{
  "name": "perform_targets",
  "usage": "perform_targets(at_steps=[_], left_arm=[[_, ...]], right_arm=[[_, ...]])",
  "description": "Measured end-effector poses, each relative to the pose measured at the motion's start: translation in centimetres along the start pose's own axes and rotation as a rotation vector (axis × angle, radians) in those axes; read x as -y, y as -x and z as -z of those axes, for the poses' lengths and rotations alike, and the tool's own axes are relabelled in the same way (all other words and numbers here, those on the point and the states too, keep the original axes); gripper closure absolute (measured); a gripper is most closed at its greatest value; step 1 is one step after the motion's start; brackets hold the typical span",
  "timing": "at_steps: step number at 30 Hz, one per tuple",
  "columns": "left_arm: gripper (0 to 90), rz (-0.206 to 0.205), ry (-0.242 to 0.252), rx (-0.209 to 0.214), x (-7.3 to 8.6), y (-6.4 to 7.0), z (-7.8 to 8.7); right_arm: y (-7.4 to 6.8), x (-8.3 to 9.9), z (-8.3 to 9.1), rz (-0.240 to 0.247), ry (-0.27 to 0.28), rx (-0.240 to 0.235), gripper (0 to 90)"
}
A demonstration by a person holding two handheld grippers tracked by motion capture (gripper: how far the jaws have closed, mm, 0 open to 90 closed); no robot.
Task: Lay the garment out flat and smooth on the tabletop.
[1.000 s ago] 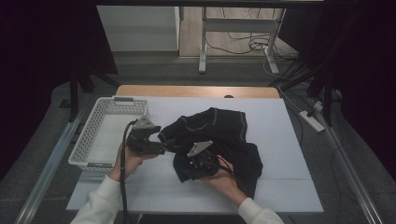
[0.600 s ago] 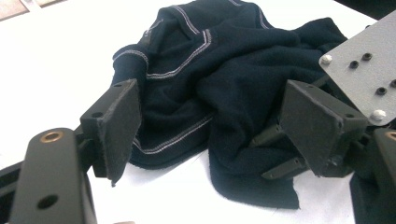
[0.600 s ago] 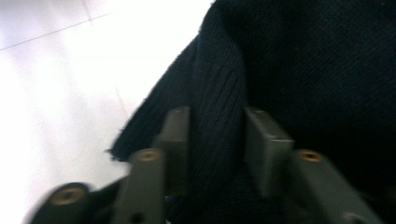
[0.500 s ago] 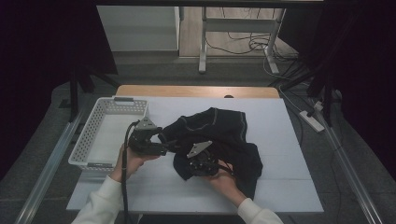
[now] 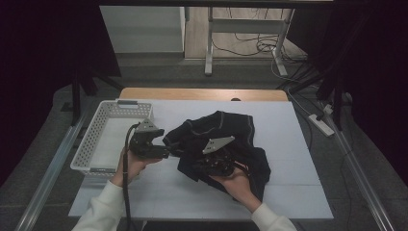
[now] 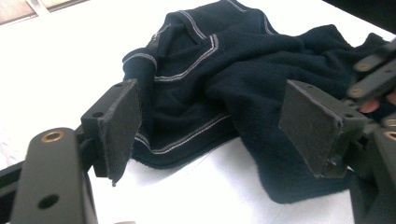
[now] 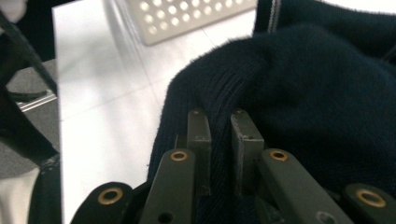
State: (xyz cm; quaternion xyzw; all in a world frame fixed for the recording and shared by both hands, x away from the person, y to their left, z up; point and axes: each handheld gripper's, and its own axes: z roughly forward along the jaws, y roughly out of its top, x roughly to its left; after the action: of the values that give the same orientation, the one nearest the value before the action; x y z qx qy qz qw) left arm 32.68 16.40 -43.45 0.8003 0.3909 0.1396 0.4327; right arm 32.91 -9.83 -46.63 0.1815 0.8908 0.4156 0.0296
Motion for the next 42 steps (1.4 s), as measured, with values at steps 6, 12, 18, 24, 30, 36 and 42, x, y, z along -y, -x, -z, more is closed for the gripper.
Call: perform_targets(at_steps=[6, 12, 18, 24, 30, 36, 42], left_arm=[[22.0, 0.001, 0.006, -0.006, 0.0, 0.0, 0.1], [21.9, 0.007, 0.002, -0.005, 0.1, -0.1, 0.0], [21.9, 0.007, 0.006, -0.004, 0.1, -0.1, 0.1], [21.9, 0.007, 0.004, -0.003, 0.1, -0.1, 0.0], [21.9, 0.004, 0.004, -0.002, 0.1, -0.1, 0.0], [21.9, 0.005, 0.003, -0.001, 0.1, -0.1, 0.0], [21.8, 0.007, 0.003, -0.001, 0.1, -0.2, 0.0]], right_arm=[[-1.4, -0.1, 0.3, 0.016, 0.006, -0.052, 79.8], [-2.4, 0.4, -0.6, 0.056, -0.035, -0.06, 79.8], [-2.9, 0.7, -1.3, 0.09, -0.052, -0.041, 79.7], [-3.0, 0.8, -1.4, 0.088, -0.051, -0.043, 79.7], [-3.5, 1.0, -1.7, 0.103, -0.064, -0.047, 79.8], [-4.8, 1.2, -2.1, 0.135, -0.093, -0.056, 79.9], [-6.3, 1.0, -2.3, 0.166, -0.102, -0.087, 79.8]])
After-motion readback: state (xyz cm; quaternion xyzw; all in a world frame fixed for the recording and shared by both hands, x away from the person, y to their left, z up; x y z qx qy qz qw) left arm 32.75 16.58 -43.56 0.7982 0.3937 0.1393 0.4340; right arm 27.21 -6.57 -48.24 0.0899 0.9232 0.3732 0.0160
